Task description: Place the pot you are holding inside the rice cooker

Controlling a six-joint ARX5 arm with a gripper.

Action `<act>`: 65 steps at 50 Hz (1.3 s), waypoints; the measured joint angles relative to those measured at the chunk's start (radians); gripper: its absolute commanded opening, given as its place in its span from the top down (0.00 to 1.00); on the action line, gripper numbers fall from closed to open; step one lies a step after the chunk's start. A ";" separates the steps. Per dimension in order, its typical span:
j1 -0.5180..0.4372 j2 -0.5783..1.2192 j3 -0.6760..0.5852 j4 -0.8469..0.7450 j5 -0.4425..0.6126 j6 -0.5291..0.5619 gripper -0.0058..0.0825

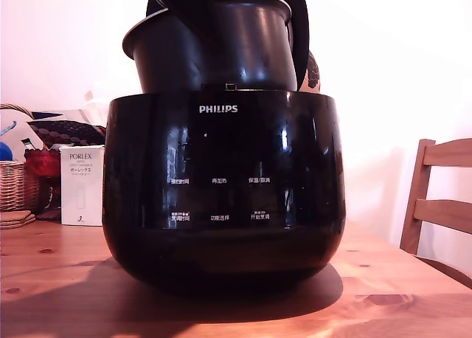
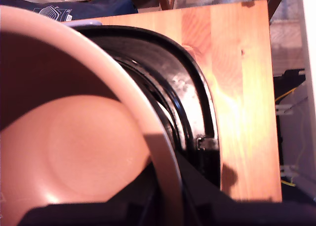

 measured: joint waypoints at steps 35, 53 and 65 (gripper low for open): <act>0.000 0.079 0.011 -0.019 -0.008 0.144 0.96; 0.000 0.078 0.010 -0.013 -0.013 0.344 0.96; -0.007 0.078 0.010 -0.021 -0.070 0.459 0.96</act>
